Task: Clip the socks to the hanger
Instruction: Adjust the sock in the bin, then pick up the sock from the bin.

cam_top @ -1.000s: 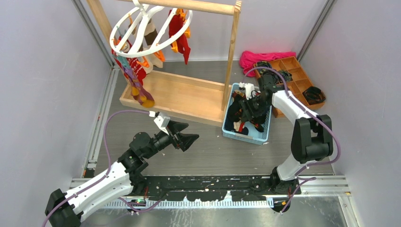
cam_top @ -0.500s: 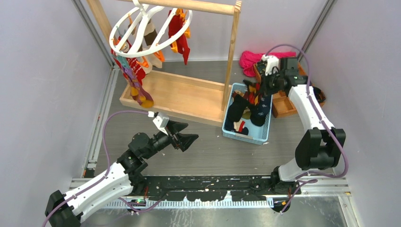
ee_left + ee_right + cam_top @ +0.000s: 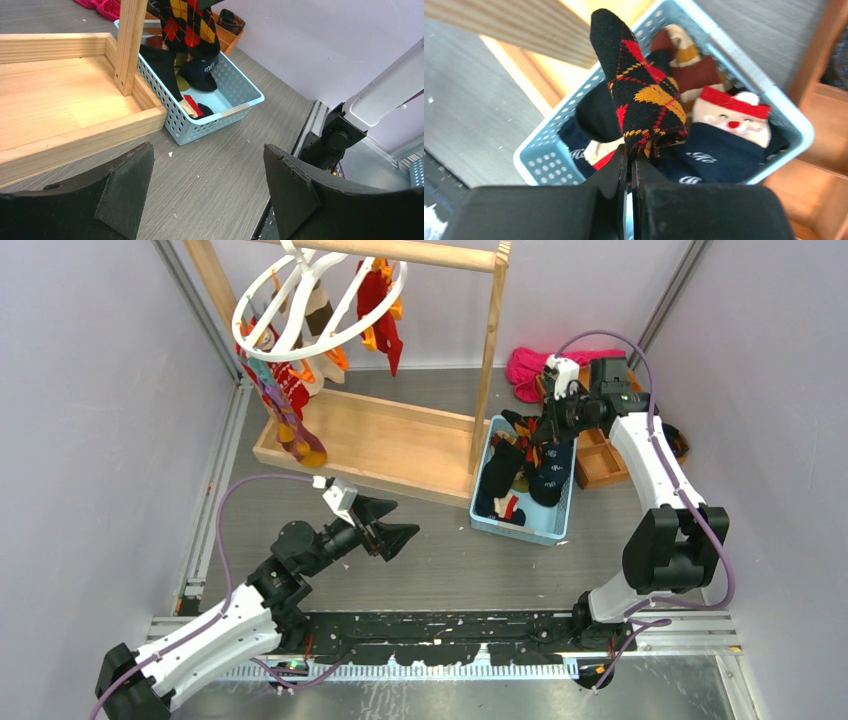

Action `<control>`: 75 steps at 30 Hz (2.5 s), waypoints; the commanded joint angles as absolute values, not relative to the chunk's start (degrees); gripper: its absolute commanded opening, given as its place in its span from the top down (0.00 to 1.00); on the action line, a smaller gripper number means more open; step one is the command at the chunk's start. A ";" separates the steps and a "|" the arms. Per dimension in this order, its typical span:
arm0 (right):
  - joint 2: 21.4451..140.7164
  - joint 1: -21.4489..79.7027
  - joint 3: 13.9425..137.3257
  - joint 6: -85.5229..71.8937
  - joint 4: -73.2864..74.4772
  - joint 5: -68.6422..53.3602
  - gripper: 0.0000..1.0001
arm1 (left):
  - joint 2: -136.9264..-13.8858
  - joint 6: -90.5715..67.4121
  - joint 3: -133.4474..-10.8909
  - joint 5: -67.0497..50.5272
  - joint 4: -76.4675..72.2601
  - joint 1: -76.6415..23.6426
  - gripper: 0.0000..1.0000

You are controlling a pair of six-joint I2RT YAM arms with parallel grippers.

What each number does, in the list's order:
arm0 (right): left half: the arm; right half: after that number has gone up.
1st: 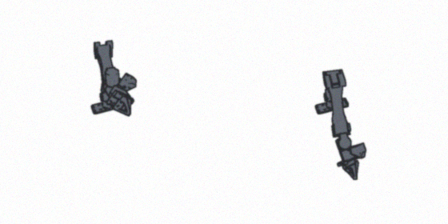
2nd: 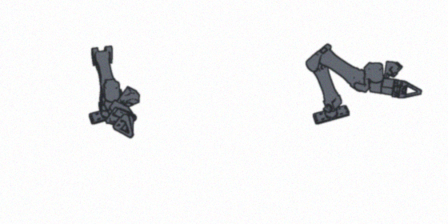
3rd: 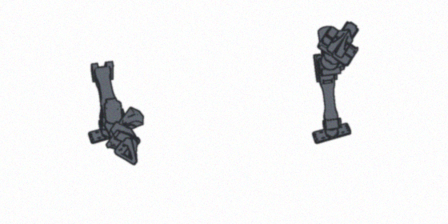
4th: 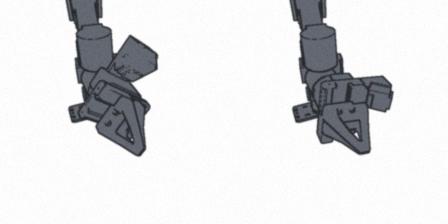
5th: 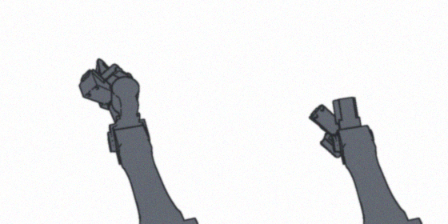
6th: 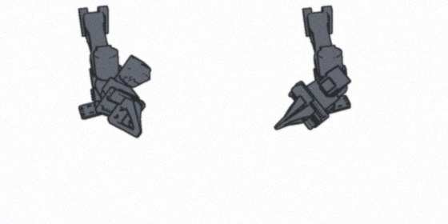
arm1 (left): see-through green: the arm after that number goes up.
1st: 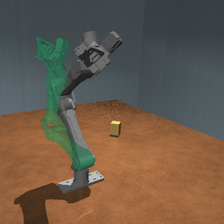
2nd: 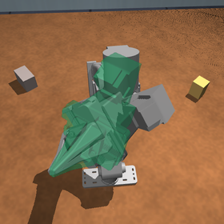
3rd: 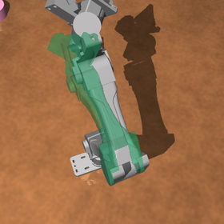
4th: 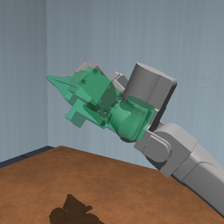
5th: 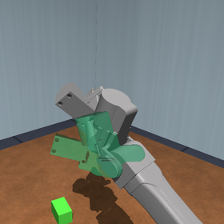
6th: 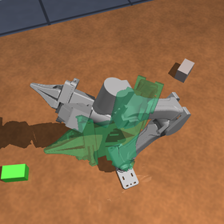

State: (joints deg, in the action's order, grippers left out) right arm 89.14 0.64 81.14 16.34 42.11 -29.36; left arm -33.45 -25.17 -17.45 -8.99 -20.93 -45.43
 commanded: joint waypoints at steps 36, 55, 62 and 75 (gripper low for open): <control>89.68 11.18 62.46 14.90 37.93 -39.93 0.71 | -35.92 -25.74 -18.31 -8.96 -23.41 -45.71 0.19; 101.44 16.41 60.47 5.86 30.23 -19.55 0.71 | -31.45 -25.94 -16.39 -7.83 -21.83 -45.70 0.19; 91.57 14.59 62.52 7.87 32.53 -28.56 0.95 | -29.52 -25.51 -16.77 -7.56 -19.54 -45.70 0.19; 82.19 5.23 72.21 10.25 37.82 -34.98 0.97 | -31.99 -25.57 -18.01 -8.44 -20.56 -45.70 0.19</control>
